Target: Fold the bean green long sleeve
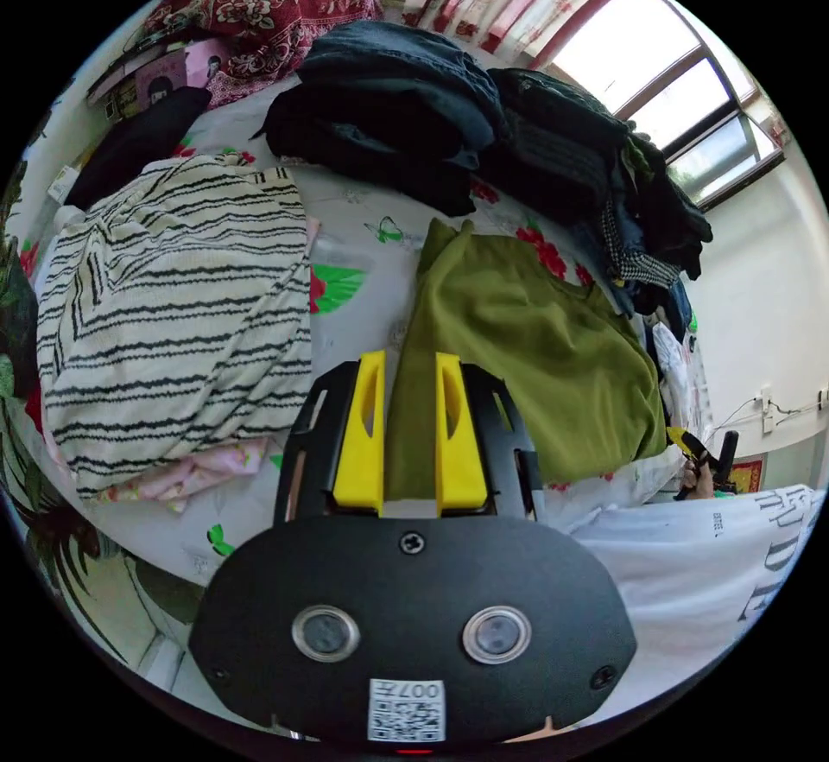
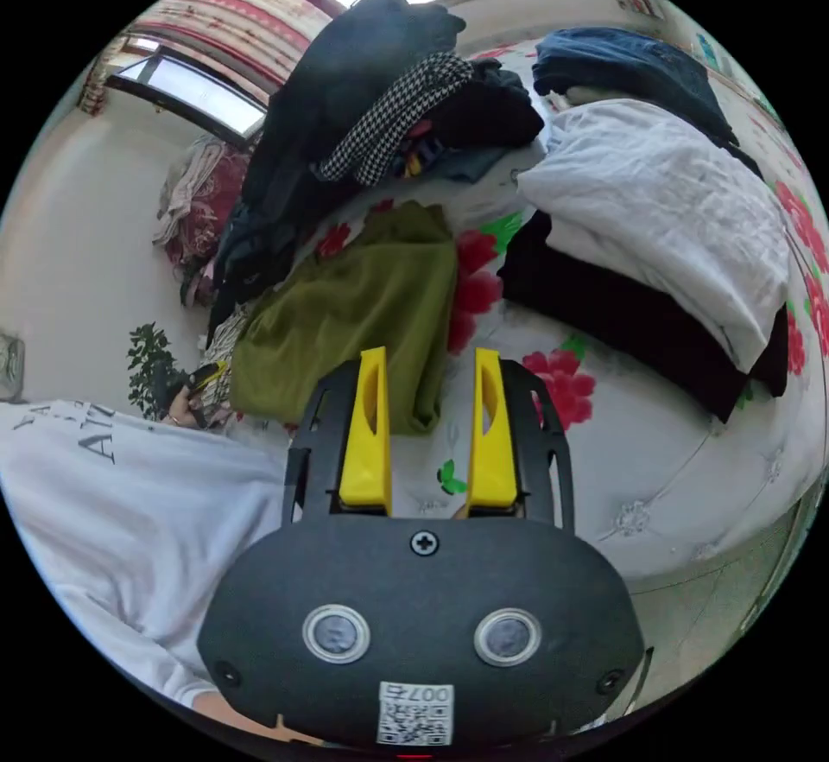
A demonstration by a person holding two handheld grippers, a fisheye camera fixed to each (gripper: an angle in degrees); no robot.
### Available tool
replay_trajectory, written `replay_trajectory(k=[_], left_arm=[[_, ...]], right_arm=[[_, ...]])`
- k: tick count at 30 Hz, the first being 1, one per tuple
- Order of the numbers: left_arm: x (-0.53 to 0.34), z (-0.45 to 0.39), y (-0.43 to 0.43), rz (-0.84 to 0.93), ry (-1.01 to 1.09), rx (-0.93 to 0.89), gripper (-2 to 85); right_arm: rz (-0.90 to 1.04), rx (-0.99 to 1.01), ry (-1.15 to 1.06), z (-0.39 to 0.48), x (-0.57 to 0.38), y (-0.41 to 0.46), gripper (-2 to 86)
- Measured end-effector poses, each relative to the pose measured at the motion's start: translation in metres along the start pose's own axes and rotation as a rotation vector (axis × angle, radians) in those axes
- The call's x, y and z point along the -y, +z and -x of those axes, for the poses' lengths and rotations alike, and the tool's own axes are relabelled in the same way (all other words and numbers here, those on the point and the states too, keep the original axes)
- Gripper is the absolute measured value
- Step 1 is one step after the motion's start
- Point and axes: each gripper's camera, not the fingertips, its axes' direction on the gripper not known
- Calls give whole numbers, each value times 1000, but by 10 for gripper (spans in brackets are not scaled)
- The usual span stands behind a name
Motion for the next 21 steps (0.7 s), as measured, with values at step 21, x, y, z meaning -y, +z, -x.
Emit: replay_trajectory(k=[21], left_arm=[[-64, -64, 62, 314, -21, 159, 35]], right_arm=[[113, 64, -27, -115, -88, 0, 24]])
